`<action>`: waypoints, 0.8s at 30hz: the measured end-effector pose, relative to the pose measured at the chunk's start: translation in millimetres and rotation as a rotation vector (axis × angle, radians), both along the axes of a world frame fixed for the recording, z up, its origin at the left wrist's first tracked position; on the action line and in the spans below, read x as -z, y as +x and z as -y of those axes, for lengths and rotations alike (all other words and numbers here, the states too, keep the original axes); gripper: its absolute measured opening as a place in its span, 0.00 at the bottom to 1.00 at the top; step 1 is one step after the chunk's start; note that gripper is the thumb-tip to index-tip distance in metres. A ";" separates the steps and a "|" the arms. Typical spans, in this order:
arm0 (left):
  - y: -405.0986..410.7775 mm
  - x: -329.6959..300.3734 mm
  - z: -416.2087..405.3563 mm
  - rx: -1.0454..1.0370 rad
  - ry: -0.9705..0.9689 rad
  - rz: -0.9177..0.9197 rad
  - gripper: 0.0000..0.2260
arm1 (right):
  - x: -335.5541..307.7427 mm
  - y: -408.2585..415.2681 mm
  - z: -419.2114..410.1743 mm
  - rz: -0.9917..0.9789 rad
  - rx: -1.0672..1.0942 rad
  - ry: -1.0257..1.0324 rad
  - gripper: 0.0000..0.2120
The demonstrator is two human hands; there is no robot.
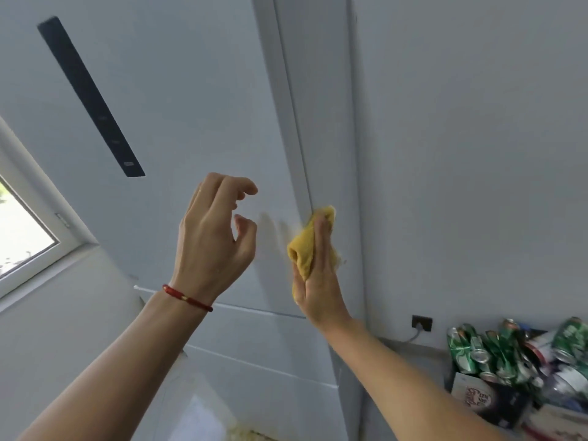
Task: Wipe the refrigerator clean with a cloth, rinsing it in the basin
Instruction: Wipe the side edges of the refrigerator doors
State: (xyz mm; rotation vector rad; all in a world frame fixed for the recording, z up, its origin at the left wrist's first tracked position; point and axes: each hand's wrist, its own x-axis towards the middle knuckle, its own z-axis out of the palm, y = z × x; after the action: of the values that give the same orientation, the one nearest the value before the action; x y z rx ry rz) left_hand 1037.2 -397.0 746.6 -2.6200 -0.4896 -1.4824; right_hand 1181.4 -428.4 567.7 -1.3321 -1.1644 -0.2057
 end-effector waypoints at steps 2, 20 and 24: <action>-1.0 14.9 0.2 0.022 -0.016 -0.045 0.16 | 69.6 -12.7 12.8 -0.126 0.036 -0.130 0.39; 20.0 135.0 19.3 0.168 -0.294 -0.034 0.10 | 108.4 -25.1 65.7 -0.433 -0.066 -0.536 0.35; 32.3 149.0 27.4 0.098 -0.355 -0.071 0.10 | 119.0 -21.3 76.5 -0.545 -0.193 -0.575 0.33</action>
State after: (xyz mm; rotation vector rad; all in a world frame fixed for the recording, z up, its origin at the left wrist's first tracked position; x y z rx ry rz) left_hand 1069.4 -424.4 597.5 -2.9941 -0.6838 -1.4375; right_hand 1160.1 -505.0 448.7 -1.6172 -0.8955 0.6439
